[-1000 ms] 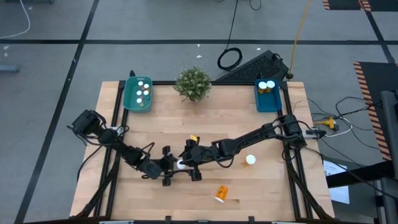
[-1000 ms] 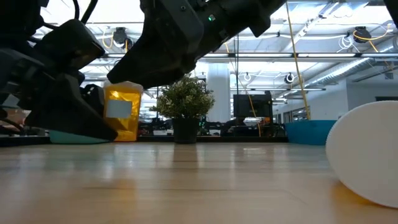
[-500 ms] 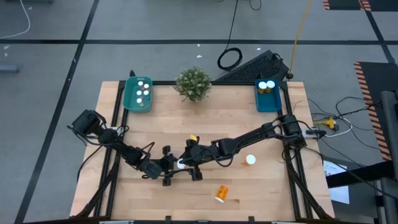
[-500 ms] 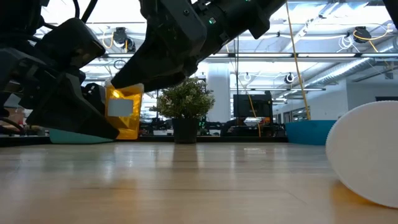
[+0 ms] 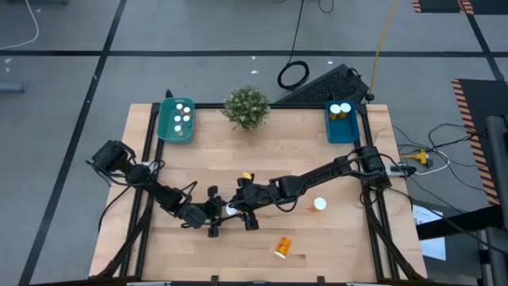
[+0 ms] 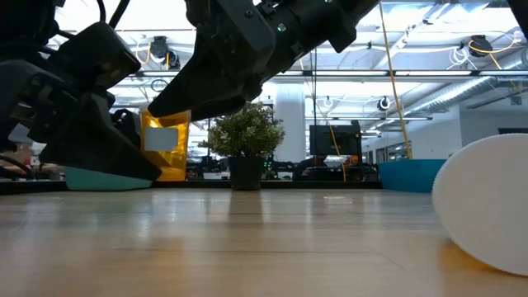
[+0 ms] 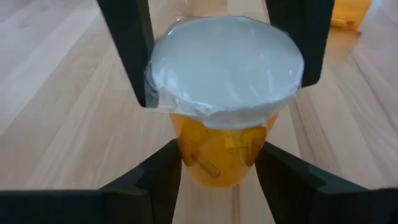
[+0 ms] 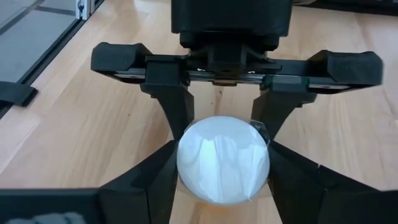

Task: Pick and place medicine bottles into bin by pill shape (circle, oval)
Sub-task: Put the big orange pill bottle into the blue bin

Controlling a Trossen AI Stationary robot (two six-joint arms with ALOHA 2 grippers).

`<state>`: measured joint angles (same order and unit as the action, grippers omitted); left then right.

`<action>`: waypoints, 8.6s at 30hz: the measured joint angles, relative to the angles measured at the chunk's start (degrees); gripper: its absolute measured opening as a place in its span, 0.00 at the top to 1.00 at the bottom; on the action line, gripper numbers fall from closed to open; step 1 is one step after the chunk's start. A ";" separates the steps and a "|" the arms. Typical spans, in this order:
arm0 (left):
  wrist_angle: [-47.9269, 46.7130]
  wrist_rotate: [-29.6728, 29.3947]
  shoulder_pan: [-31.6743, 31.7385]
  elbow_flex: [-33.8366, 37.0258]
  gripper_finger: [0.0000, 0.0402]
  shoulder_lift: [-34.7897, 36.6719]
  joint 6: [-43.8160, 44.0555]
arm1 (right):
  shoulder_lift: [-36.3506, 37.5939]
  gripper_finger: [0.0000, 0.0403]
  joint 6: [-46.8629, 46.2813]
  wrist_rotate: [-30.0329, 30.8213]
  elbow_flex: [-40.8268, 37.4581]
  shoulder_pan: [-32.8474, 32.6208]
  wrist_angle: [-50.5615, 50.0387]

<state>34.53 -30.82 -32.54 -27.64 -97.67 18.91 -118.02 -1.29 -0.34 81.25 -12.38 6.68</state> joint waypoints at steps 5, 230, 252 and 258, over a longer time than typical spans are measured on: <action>-0.08 -1.80 -0.21 0.00 0.48 -0.02 3.71 | 1.00 0.47 0.40 0.04 -0.02 0.00 -1.58; 16.14 5.33 7.70 0.02 0.22 -0.02 2.67 | 83.59 0.37 -12.64 25.56 -72.10 20.29 25.18; -19.80 5.35 3.74 -20.04 0.22 -0.54 3.24 | 66.82 0.43 -19.63 17.96 -42.69 -2.83 -28.13; -29.40 6.82 2.56 -29.27 0.22 -0.73 0.24 | 63.95 0.43 -16.46 19.57 -42.71 -3.91 -26.28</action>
<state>5.13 -24.00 -29.98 -56.91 -98.40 19.15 -54.07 -17.75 19.23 38.55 -16.29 -19.61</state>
